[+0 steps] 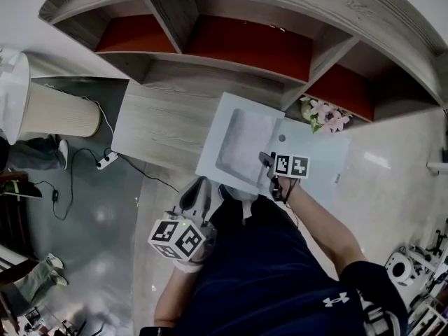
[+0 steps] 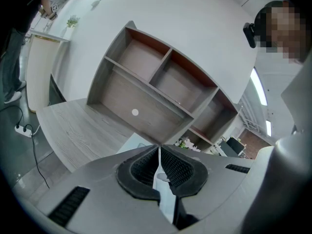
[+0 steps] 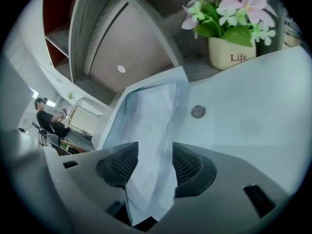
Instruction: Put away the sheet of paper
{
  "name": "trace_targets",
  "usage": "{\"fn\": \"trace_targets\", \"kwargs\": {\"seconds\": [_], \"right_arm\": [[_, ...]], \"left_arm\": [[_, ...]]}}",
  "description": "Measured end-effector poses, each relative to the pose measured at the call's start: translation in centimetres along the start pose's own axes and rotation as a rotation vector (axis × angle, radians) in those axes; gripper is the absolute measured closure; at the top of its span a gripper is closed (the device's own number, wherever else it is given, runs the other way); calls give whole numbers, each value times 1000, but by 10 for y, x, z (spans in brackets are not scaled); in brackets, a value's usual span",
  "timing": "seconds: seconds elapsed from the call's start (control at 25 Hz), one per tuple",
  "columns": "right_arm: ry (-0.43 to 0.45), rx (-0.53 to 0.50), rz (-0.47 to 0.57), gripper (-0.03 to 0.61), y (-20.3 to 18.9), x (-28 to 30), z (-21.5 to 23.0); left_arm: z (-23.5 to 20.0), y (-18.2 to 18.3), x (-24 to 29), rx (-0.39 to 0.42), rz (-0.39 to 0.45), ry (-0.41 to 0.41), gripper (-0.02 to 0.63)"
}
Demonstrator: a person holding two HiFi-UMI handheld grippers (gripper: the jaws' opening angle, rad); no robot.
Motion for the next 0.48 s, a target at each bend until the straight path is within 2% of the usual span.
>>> {"fn": "trace_targets", "kwargs": {"seconds": [0.24,0.48], "right_arm": [[7,34,104,380,2,-49,6],[102,-15,216,382,19,-103,-16]], "left_arm": [[17,-1,7,26,24,-15,588],[41,10,14,88,90,-18,588]]}}
Point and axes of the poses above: the fingertips, and each gripper's own axes: x forward along the fingers, z to its right, y out of its top, the point moved 9 cm from there along -x, backward along the fingers, and after that the axes turned 2 degrees about -x, right-handed, at the moved point
